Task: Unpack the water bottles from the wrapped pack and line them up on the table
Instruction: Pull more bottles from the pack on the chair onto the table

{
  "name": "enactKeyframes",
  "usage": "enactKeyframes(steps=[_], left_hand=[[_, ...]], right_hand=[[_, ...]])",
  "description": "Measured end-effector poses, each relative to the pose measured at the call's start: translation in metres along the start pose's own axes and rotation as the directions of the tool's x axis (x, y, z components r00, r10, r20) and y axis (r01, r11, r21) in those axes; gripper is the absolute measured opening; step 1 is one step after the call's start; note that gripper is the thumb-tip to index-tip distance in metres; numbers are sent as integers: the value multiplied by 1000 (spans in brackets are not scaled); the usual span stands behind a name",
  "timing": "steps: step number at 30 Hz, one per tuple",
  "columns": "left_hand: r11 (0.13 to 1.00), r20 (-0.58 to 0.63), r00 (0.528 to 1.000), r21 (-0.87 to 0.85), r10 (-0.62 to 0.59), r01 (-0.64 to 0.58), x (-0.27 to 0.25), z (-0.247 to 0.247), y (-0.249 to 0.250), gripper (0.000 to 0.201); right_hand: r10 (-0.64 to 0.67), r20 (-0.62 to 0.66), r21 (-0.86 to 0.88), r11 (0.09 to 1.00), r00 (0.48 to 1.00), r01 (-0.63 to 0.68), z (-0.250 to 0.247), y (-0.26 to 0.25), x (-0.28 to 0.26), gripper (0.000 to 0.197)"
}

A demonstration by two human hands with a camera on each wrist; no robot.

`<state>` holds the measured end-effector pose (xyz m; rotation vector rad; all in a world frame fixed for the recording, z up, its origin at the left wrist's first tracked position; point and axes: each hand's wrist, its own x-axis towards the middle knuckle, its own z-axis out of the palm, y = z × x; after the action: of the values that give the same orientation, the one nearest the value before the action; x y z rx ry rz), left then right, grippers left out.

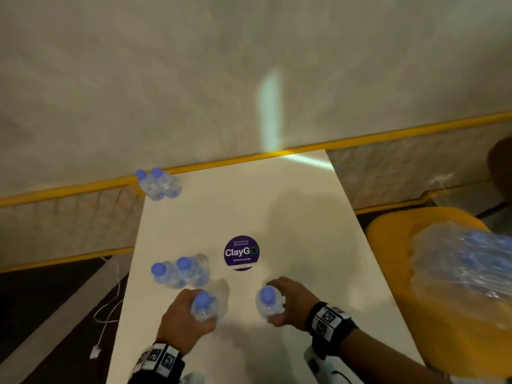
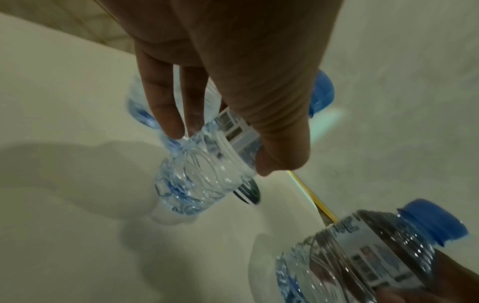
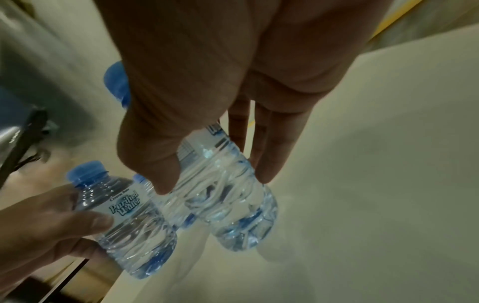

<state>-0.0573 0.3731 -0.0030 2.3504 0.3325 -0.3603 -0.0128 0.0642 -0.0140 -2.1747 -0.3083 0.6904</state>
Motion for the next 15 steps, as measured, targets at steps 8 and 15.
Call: enactKeyframes(steps=[8, 15], left_hand=[[993, -140, 987, -97, -76, 63, 7, -53, -87, 60], [985, -110, 991, -162, -78, 60, 27, -60, -103, 52]], right_hand=[[1, 58, -78, 997, 998, 4, 101, -95, 97, 57], [41, -13, -118, 992, 999, -42, 135, -118, 123, 54]])
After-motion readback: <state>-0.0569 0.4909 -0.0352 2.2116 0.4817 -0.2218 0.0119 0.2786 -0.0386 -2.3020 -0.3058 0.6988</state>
